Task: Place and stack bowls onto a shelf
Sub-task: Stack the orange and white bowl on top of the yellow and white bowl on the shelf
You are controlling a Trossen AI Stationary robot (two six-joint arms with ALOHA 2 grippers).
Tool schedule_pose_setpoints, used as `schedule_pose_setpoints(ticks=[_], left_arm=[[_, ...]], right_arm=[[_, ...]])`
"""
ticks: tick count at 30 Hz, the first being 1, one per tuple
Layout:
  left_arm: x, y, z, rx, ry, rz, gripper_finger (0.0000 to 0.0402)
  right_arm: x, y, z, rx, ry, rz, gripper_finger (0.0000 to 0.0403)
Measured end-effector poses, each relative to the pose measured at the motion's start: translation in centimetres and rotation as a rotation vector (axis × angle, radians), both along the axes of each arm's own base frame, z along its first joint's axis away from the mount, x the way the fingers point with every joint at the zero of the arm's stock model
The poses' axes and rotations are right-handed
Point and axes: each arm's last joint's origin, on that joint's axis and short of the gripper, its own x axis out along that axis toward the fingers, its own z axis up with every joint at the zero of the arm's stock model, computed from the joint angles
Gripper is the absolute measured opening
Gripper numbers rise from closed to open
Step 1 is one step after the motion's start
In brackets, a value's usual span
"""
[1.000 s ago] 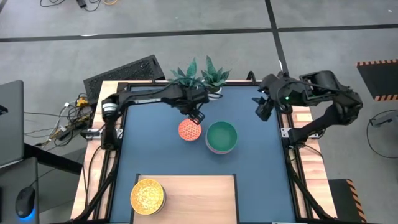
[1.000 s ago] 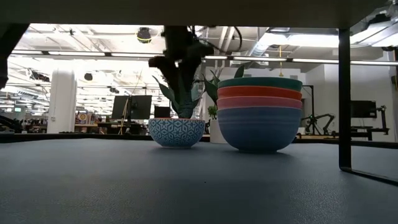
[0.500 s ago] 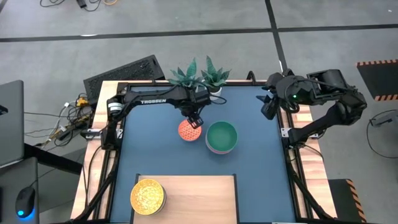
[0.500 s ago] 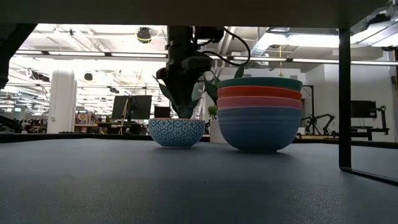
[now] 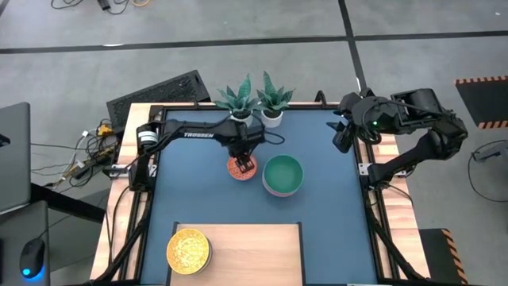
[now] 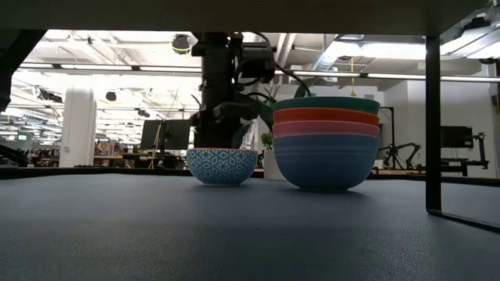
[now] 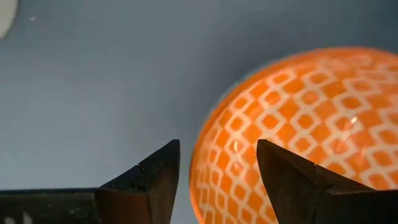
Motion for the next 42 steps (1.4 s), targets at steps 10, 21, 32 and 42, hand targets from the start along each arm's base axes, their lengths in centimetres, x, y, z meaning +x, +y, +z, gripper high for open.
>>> schedule_pose_setpoints(ticks=[10,21,32,42], left_arm=[[-0.6,-0.4,-1.2,-0.049,0.021,-0.007,0.0069],[0.1,-0.4,1.3,-0.061,0.014,0.026,0.0004],[-0.6,-1.7,9.7,-0.111,-0.055,0.022,0.0002],[-8.6,-8.9,24.5,-0.236,-0.433,0.025,0.0001]], right_arm=[[0.1,0.0,0.1,0.002,-0.013,-0.002,0.0216],[0.2,0.0,0.0,0.003,-0.023,-0.028,0.0216],[1.7,0.0,-0.6,-0.009,0.017,-0.037,0.0216],[4.5,0.2,-1.5,-0.013,0.043,-0.038,0.0216]])
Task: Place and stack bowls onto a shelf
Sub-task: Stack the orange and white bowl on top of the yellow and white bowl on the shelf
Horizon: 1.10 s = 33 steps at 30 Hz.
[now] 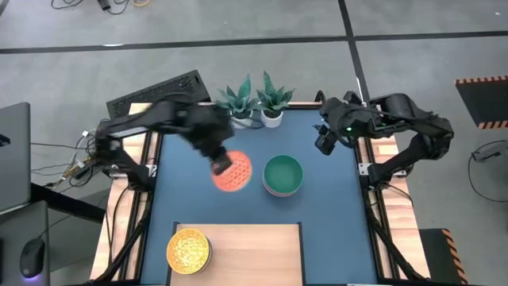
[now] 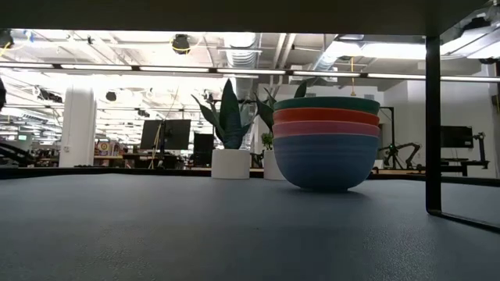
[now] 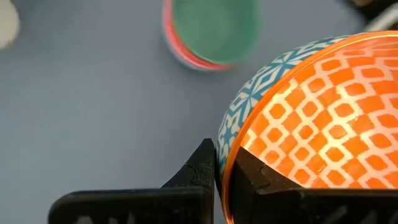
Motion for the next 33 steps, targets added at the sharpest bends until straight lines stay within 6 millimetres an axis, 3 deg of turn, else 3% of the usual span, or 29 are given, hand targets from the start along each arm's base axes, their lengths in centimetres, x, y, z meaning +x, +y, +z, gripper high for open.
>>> schedule_pose_setpoints(ticks=[4,10,24,33], left_arm=[[-4.4,-3.1,3.0,-0.087,-0.086,0.030,0.0000],[-8.1,-6.9,3.7,-0.103,-0.027,0.078,0.0000],[-8.9,-15.7,1.7,-0.183,0.107,0.036,0.0000],[-11.4,-18.5,1.1,-0.181,0.156,0.122,0.0000]], right_arm=[[1.4,0.1,-0.4,0.002,-0.007,0.003,0.0216],[3.3,0.2,-1.2,0.014,-0.001,0.011,0.0216],[6.9,0.6,-3.2,0.056,0.047,0.039,0.0216],[8.5,0.7,-4.0,0.074,0.041,0.052,0.0216]])
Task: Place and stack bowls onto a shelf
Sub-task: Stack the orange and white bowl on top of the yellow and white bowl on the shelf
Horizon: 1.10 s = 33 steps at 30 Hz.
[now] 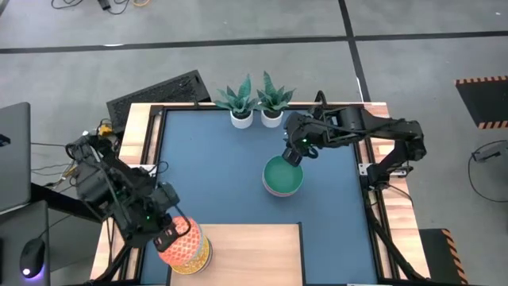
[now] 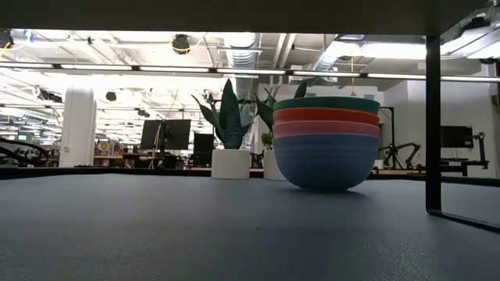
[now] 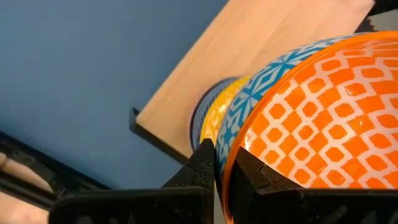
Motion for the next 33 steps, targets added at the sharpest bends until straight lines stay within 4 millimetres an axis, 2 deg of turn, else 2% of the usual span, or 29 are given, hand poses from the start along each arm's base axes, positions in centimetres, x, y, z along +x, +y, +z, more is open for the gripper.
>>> schedule_pose_setpoints(ticks=[7,15,21,33], left_arm=[[0.0,-0.8,-1.6,0.006,0.075,-0.006,0.0000],[0.5,-1.4,-2.0,-0.002,0.094,-0.029,0.0000],[2.0,-1.6,-2.4,-0.032,0.079,-0.059,0.0000],[2.2,-1.7,-2.7,-0.037,0.124,-0.062,0.0000]], right_arm=[[0.9,0.1,-0.6,0.012,0.009,0.009,0.0216],[1.0,0.1,-0.6,0.027,0.010,0.019,0.0216],[1.0,0.1,-0.6,0.027,0.010,0.018,0.0216],[1.0,0.1,-0.6,0.022,0.013,0.024,0.0216]])
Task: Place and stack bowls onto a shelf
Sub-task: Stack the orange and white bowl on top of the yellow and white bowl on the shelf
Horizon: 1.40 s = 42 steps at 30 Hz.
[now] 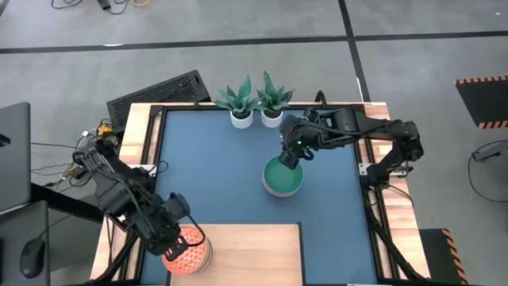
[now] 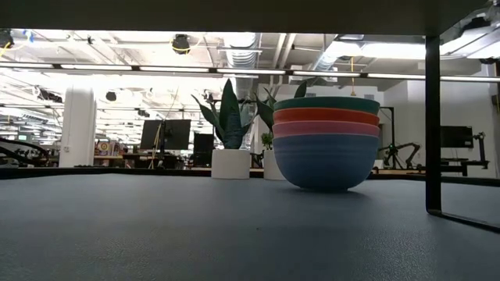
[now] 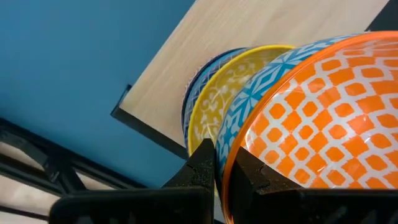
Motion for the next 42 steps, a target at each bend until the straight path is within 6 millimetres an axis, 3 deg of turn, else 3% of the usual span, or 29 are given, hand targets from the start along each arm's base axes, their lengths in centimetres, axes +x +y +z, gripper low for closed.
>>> schedule_pose_setpoints(ticks=[42], left_arm=[[0.90,0.13,-1.03,0.006,0.057,0.004,0.0000]], right_arm=[[-0.01,-0.02,0.02,-0.004,0.001,0.001,0.0216]])
